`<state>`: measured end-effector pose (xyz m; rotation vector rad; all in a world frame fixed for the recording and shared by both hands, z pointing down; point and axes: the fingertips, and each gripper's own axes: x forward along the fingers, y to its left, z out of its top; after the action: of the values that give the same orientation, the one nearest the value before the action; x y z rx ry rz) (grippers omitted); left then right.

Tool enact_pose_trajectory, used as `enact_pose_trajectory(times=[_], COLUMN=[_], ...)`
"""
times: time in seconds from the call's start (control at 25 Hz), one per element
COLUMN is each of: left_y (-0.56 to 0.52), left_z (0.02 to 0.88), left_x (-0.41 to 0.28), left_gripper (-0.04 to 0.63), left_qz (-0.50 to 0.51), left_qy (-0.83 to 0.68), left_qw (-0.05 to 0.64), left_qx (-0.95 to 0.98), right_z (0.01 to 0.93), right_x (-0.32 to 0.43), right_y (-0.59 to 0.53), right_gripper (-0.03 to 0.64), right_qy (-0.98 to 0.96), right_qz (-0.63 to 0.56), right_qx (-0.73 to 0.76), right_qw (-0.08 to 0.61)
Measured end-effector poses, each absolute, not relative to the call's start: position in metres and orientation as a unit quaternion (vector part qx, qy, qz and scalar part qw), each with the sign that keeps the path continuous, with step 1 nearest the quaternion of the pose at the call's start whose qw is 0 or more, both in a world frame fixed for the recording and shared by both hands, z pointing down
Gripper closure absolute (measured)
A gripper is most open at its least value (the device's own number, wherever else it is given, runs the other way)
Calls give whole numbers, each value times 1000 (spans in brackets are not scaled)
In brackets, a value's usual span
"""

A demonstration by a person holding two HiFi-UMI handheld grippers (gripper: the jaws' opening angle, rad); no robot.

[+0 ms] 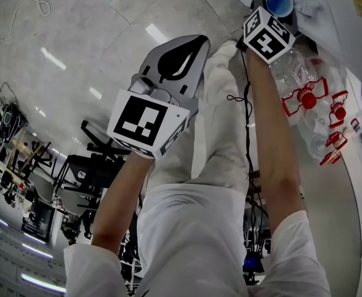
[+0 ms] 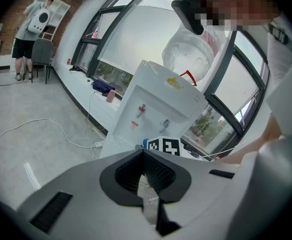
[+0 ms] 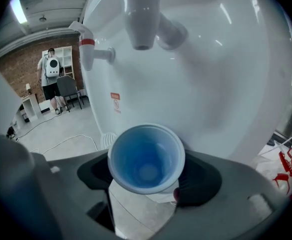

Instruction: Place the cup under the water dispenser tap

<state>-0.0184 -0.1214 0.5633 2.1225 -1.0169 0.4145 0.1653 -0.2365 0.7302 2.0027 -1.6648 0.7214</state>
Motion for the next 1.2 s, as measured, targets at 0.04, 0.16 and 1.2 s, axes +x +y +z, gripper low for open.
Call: enact_pose_trajectory(times=[0.04,0.16,1.2], left_y=[-120,-118,-110], left_z=[564,565,558], left_x=[-18,-16,-28], left_gripper=[594,594,594], left_qz=[162,164,159], left_qy=[-395,-394,-405], left_qw=[368,371,367], left_qx=[826,825,822], right_z=[732,736,752], right_x=[166,168,165], right_y=[-238,-240,-223], right_gripper=[253,253,207], right_qy=[-597,-587,-553], right_qz=[261,262,299], right_qx=[726,734,751], right_qw=[218,218,203])
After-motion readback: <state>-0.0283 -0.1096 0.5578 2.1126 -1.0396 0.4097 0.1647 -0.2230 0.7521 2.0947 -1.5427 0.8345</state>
